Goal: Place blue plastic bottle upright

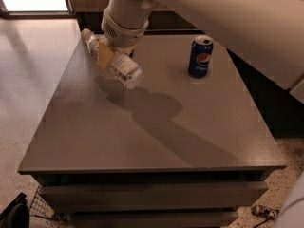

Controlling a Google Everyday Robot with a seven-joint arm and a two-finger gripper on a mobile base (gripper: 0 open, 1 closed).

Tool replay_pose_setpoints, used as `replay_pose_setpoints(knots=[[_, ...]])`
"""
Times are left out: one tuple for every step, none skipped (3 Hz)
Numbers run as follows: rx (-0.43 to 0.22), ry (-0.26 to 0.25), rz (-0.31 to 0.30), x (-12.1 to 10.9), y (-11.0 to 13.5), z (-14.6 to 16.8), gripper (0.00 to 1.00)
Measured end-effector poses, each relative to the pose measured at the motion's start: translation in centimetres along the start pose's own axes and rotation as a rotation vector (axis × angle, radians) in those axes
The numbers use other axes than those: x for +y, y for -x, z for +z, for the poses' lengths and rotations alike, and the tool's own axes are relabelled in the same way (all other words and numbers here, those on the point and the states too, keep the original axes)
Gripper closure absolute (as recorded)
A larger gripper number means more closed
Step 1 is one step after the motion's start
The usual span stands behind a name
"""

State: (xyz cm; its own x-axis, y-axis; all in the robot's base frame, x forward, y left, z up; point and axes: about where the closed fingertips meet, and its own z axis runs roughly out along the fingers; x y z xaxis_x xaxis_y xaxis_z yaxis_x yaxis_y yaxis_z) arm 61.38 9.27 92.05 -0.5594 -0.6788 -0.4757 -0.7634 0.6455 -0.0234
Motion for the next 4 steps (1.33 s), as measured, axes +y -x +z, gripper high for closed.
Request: replay_pose_setpoints(knots=[[-0.171, 0.045, -0.036, 0.8, -0.3, -1.6, 1.00], [-0.318, 0.116, -0.057, 1.5, -0.7, -2.0, 1.00], [-0.452, 0.183, -0.057, 2.1, -1.1, -1.8, 1.00], [-0.594, 0.251, -0.041, 2.6, -1.2, -1.8, 1.00]])
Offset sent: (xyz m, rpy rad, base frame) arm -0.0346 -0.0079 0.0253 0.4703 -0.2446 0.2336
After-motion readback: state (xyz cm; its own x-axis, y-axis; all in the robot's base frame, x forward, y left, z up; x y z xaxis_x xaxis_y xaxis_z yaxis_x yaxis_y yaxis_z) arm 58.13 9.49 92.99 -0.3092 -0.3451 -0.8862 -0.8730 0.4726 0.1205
